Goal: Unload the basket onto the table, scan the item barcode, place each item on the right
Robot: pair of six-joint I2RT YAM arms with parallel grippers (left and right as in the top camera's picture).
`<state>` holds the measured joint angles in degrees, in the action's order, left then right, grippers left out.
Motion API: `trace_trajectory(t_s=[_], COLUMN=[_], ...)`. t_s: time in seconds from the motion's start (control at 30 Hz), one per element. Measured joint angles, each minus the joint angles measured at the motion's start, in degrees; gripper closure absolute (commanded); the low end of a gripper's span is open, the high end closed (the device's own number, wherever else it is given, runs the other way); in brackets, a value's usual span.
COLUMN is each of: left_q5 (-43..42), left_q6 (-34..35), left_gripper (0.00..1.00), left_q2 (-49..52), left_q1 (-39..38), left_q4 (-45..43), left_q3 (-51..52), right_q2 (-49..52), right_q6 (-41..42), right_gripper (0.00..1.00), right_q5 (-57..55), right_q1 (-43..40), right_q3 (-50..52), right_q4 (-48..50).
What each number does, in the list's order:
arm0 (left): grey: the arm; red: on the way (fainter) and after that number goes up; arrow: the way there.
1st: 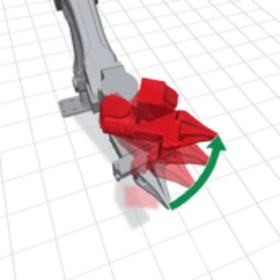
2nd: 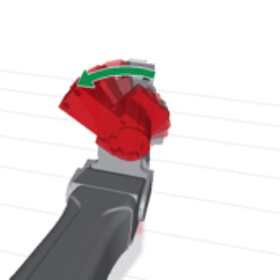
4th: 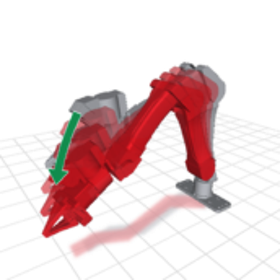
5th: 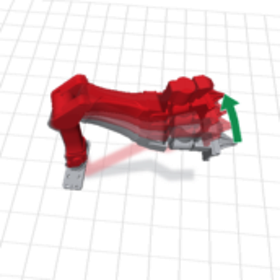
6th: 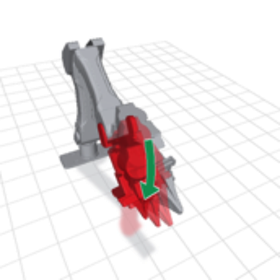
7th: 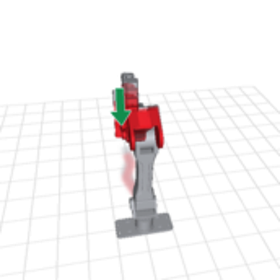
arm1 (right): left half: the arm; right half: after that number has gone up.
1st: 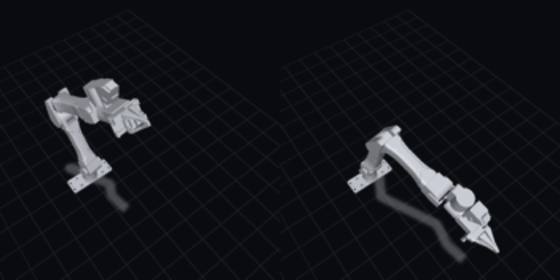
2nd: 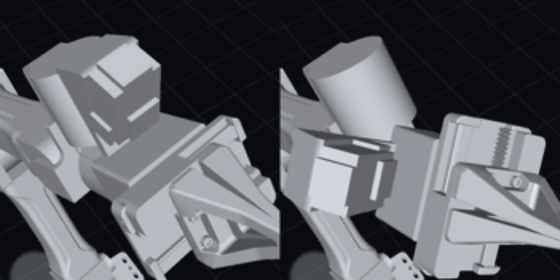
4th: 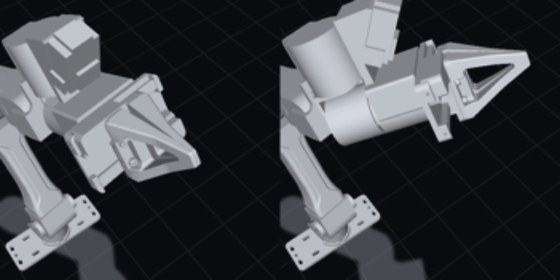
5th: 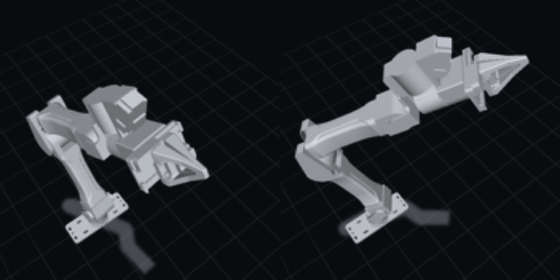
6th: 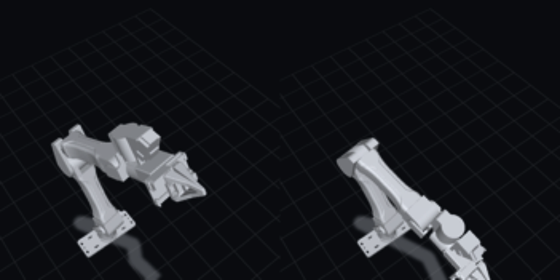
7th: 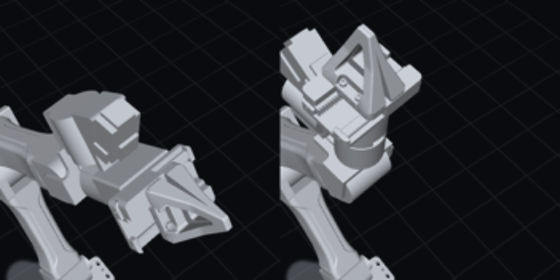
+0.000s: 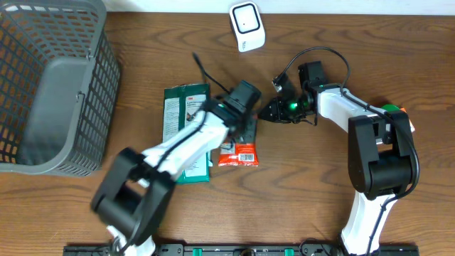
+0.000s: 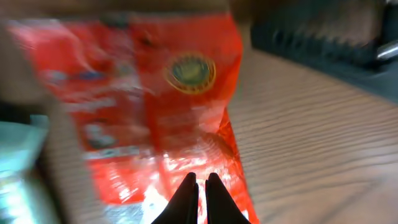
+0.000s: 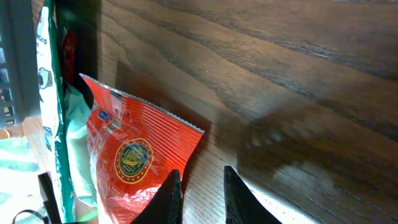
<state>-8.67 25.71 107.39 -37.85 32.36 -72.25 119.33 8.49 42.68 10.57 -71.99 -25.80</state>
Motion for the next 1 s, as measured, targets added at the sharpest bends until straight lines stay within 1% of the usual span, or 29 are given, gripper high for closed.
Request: trace_trajectory(t_s=[0.1,0.17,0.33,0.5,0.57,0.7,0.83,1.0], left_q5=[0.0,0.0,0.0,0.0,0.0,1.6,4.8,6.4], left_q6=[0.2,0.2,0.2,0.2,0.2,0.4,1.6,2.2], left_gripper=[0.92,0.91,0.92,0.91,0.91,0.91,0.91,0.91], left_q2=[3.4,3.6,3.6,2.2,-0.2,-1.8,-0.4,4.0], left_q1=[-1.3,-1.7,-2.1,-2.1,-2.1,-2.2,-2.3,-2.4], left_q4=[0.0,0.0,-0.1,-0.8,-3.0,-6.3,-6.7,-7.5], left_q3=[0.0,-0.1,-0.1,-0.1,-0.1,-0.2,-0.2,-0.2], right_q2=[0.0,0.0,0.0,0.0,0.0,0.0,0.0,0.0], right_q6=[0.0,0.0,0.0,0.0,0.0,0.0,0.0,0.0], right_gripper=[0.81,0.8,0.7,0.64,0.64,0.64,0.64,0.64], right_q5=[0.0,0.0,0.0,0.0,0.0,0.0,0.0,0.0], right_q1=[0.0,0.0,0.0,0.0,0.0,0.0,0.0,0.0], right_q3=[0.0,0.0,0.0,0.0,0.0,0.0,0.0,0.0], right_q4=[-0.1,-0.2,-0.3,-0.3,-0.3,-0.3,-0.5,-0.5])
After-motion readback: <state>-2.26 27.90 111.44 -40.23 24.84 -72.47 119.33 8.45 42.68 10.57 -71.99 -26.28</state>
